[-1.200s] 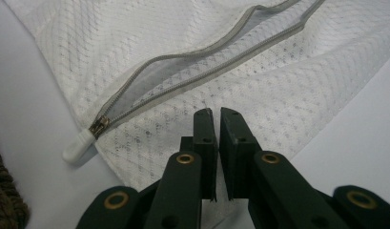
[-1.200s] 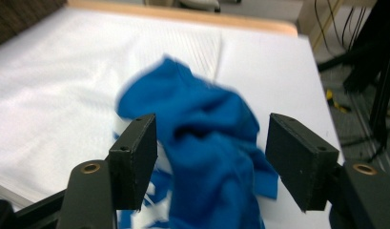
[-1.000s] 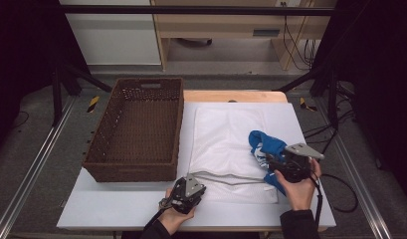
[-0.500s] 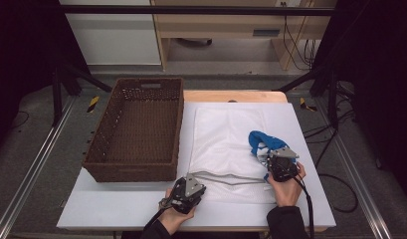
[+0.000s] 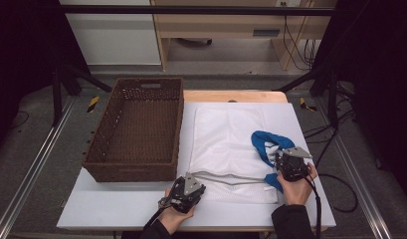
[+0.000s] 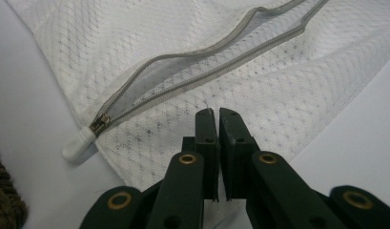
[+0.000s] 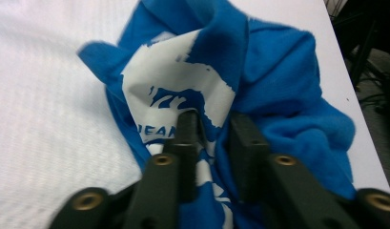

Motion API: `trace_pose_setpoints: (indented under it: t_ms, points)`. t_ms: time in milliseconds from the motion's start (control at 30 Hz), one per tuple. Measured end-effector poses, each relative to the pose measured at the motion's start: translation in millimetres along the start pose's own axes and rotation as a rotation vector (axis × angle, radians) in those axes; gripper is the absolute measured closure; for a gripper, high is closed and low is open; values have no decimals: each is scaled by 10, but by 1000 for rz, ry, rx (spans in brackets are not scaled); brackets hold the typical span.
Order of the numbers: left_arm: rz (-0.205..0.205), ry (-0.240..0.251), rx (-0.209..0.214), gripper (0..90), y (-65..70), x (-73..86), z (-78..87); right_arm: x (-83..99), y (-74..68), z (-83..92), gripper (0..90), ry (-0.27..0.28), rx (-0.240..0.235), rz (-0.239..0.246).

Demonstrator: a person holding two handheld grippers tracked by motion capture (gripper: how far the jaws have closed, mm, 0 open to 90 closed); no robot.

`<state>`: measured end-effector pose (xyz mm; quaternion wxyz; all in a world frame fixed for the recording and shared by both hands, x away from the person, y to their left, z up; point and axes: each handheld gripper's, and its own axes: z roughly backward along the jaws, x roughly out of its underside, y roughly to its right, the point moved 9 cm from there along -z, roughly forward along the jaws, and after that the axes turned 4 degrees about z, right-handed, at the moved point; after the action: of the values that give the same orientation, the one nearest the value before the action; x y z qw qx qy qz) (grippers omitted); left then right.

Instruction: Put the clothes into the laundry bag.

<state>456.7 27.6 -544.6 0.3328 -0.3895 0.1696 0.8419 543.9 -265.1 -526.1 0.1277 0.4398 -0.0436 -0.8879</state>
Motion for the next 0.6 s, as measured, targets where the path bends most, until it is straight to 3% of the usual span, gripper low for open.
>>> trace_pose_setpoints:
  t_ms: [100, 167, 267, 400, 600]
  points:
    - [7, -7, 9, 900, 4, -4, 12, -91, 28, 167, 590, 61, -21, -42]
    - [14, -5, 18, 900, 12, -21, 28, -178, 30, 338, 540, 134, -44, -62]
    - [6, 6, 30, 900, 68, -60, 50, -279, -68, 566, 506, 208, -101, -66]
    - [-19, 0, 46, 900, 160, -57, 36, -386, -327, 713, 491, 237, -190, -36]
    - [-39, -15, 54, 900, 194, -8, -8, -366, -812, 648, 497, 195, -314, 31]
